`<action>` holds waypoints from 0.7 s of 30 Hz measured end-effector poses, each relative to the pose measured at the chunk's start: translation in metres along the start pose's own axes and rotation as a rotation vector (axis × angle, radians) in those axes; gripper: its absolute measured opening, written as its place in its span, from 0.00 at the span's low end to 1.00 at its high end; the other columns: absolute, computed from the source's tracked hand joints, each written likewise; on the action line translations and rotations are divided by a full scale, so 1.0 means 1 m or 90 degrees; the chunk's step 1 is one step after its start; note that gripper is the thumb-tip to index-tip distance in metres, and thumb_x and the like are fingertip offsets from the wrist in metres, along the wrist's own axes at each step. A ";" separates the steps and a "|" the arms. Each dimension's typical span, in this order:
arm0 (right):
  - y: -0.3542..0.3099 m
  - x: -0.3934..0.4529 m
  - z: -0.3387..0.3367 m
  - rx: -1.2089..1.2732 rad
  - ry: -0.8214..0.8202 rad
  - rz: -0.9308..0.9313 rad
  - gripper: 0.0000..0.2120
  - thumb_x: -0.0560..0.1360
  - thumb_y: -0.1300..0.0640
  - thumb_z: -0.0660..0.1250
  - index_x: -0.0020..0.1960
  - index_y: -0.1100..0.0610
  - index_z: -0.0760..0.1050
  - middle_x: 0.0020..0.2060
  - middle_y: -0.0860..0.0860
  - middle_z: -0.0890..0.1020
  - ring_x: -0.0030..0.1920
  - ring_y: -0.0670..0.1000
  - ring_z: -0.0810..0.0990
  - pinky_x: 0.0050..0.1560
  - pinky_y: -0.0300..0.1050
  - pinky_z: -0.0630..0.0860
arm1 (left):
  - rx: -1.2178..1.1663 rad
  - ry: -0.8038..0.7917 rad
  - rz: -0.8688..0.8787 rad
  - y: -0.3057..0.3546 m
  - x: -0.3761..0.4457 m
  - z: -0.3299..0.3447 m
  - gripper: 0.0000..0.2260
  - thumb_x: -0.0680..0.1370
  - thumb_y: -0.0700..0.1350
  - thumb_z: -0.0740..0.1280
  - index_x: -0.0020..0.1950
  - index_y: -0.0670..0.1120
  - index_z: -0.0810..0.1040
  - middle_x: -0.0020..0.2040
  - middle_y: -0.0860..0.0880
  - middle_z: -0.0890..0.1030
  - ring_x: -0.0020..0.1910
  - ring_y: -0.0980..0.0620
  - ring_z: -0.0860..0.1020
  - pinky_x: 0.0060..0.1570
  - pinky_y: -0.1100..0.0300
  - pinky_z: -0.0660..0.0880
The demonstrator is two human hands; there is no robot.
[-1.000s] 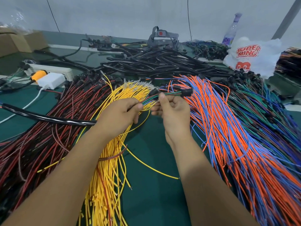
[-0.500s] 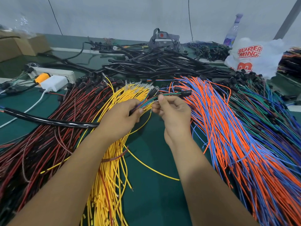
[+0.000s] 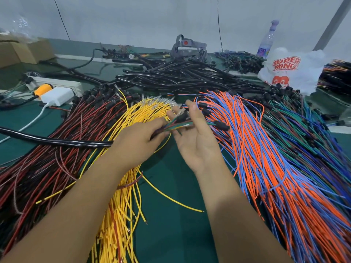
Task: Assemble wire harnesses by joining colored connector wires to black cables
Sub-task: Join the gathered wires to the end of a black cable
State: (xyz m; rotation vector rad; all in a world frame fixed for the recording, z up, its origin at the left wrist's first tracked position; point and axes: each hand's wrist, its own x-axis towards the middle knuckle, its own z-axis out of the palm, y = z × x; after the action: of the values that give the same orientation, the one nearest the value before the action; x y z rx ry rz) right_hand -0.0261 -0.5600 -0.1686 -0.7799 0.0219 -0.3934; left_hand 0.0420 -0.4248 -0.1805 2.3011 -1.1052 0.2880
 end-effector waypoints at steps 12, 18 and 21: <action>-0.004 0.011 -0.004 0.128 0.041 -0.051 0.09 0.82 0.60 0.55 0.49 0.58 0.74 0.38 0.54 0.83 0.42 0.54 0.83 0.50 0.48 0.80 | 0.171 0.020 0.015 -0.007 0.000 -0.008 0.21 0.74 0.69 0.50 0.47 0.57 0.73 0.32 0.55 0.74 0.32 0.53 0.72 0.26 0.61 0.61; -0.004 0.006 0.002 -0.042 0.020 -0.111 0.04 0.71 0.58 0.69 0.41 0.57 0.75 0.30 0.48 0.74 0.32 0.46 0.74 0.39 0.41 0.76 | 0.169 -0.001 0.039 -0.004 -0.002 -0.007 0.20 0.75 0.66 0.47 0.41 0.53 0.69 0.28 0.54 0.68 0.30 0.52 0.68 0.26 0.59 0.57; -0.003 0.006 0.002 -0.085 0.061 -0.129 0.06 0.76 0.61 0.65 0.41 0.58 0.73 0.29 0.50 0.72 0.30 0.46 0.74 0.38 0.40 0.75 | 0.177 -0.006 0.039 -0.001 -0.001 -0.005 0.18 0.75 0.67 0.51 0.41 0.54 0.68 0.27 0.54 0.68 0.31 0.50 0.69 0.26 0.59 0.59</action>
State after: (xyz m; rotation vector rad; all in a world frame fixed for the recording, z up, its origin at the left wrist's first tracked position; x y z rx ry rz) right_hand -0.0215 -0.5629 -0.1643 -0.8981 0.0595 -0.6265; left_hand 0.0430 -0.4209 -0.1774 2.5143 -1.2070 0.4818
